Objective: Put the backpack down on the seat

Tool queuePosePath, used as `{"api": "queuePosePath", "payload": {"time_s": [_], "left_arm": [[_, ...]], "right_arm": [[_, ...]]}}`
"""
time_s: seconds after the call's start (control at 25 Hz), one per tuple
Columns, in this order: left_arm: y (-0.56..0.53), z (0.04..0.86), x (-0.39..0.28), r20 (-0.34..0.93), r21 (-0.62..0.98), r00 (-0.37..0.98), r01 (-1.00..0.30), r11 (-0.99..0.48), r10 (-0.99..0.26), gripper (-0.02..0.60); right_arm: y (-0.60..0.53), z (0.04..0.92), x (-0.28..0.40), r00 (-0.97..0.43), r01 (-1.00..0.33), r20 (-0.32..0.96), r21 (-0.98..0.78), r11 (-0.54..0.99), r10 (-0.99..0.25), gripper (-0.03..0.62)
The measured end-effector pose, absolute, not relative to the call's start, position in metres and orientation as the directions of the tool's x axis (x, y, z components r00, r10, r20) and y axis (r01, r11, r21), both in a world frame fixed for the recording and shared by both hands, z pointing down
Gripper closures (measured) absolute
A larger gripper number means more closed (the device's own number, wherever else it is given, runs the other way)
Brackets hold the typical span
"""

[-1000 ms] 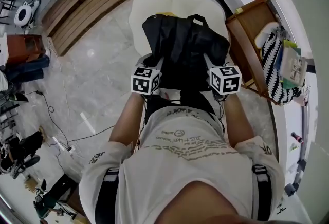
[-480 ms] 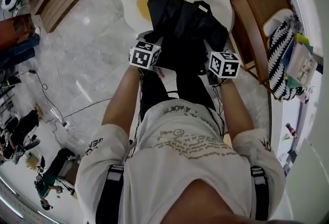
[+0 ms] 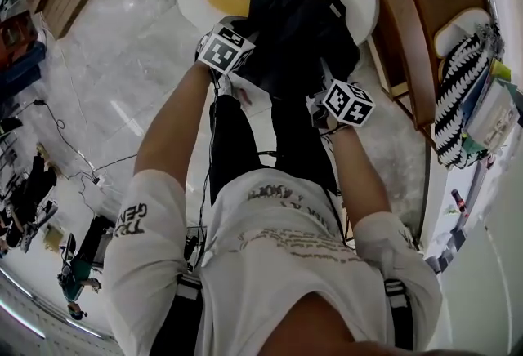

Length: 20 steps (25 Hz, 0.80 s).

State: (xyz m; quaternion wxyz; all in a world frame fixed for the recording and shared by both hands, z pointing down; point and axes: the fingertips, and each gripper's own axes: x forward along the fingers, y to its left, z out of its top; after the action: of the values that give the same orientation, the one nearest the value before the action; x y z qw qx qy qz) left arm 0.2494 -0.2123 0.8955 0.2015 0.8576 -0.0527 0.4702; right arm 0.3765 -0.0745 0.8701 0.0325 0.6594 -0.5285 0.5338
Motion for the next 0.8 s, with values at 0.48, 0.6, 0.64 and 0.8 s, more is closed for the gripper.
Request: {"api": "queuePosePath", "payload": {"time_s": [0.48, 0.6, 0.64, 0.8], "left_arm": [[-0.236, 0.975, 0.309, 0.875, 0.252, 0.461, -0.173, -0.952, 0.148, 0.485], [-0.242, 0.986, 0.317, 0.876, 0.247, 0.460, -0.171, -0.954, 0.144, 0.477], [-0.242, 0.990, 0.318, 0.881, 0.242, 0.452, -0.171, -0.955, 0.143, 0.472], [-0.242, 1.019, 0.316, 0.904, 0.221, 0.412, -0.218, -0.951, 0.116, 0.455]], "right_arm": [[-0.073, 0.959, 0.400, -0.015, -0.604, 0.778, -0.508, -0.614, -0.628, 0.531], [-0.073, 0.971, 0.403, 0.003, -0.604, 0.786, -0.492, -0.627, -0.619, 0.531], [-0.072, 0.974, 0.404, 0.003, -0.599, 0.792, -0.487, -0.635, -0.610, 0.531], [-0.062, 0.998, 0.404, -0.021, -0.590, 0.831, -0.459, -0.664, -0.556, 0.525]]}}
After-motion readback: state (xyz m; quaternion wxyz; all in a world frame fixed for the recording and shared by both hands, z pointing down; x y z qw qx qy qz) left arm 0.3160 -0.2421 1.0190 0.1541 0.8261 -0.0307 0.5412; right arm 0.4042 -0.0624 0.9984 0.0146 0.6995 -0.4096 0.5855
